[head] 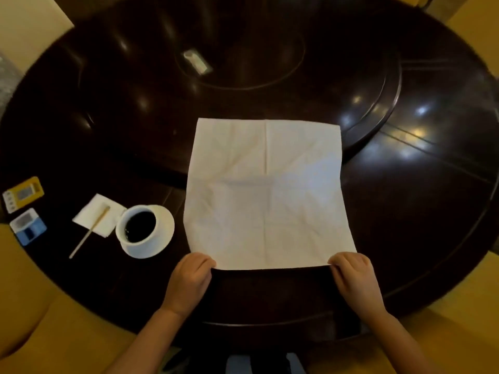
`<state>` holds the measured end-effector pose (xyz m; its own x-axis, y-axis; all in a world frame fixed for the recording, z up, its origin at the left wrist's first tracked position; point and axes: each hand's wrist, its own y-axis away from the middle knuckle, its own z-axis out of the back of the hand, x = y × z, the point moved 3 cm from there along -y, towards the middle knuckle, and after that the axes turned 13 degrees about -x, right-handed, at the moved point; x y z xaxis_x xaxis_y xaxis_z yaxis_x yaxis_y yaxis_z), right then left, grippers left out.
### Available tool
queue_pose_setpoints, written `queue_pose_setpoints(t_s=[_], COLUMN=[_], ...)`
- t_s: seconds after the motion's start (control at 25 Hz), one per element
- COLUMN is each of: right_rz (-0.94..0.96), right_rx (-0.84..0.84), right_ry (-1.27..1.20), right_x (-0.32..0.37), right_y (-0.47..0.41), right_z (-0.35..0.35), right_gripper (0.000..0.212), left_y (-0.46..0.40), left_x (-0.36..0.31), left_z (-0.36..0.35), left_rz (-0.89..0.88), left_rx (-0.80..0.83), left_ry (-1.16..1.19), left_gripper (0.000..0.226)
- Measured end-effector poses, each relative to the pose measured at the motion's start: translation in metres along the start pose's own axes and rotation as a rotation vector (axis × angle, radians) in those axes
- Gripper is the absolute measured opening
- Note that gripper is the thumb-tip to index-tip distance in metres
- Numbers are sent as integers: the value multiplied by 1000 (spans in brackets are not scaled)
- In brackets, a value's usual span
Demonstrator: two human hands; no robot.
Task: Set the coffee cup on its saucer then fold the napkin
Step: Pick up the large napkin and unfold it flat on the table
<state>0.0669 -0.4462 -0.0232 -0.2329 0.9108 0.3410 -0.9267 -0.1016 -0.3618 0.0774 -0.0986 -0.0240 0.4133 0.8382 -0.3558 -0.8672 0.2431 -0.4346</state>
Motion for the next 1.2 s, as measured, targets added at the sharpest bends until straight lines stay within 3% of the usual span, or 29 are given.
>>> queue_pose_setpoints(t_s=[0.04,0.16,0.28,0.56,0.84,1.08,1.2], right_rz=[25,53,89,141,201,153,35], right_rx=[4,31,-5,-15,46,158,145], right_ry=[-1,-16,-1,-29,-32,-12,-38], right_x=[-2,-10,-15,-19,-16,-1,12], right_y=[8,30,41,47,67,95,92], right_z=[-3,-9,-9,-6,4,17,18], right_gripper=[4,23,24,23,23,36,36], left_y=[7,24,34,26,73,103,104], left_x=[1,8,13,19,25,13,4], left_z=[-2,-6,-4,4,23,30,37], left_rz=[13,47,38,69,9,18,52], left_rx=[10,30,42,-80,78,150,94], left_ry=[-1,-15,-44,-63,-62,-47,-36], left_gripper=[25,26,25,26,32,39,36])
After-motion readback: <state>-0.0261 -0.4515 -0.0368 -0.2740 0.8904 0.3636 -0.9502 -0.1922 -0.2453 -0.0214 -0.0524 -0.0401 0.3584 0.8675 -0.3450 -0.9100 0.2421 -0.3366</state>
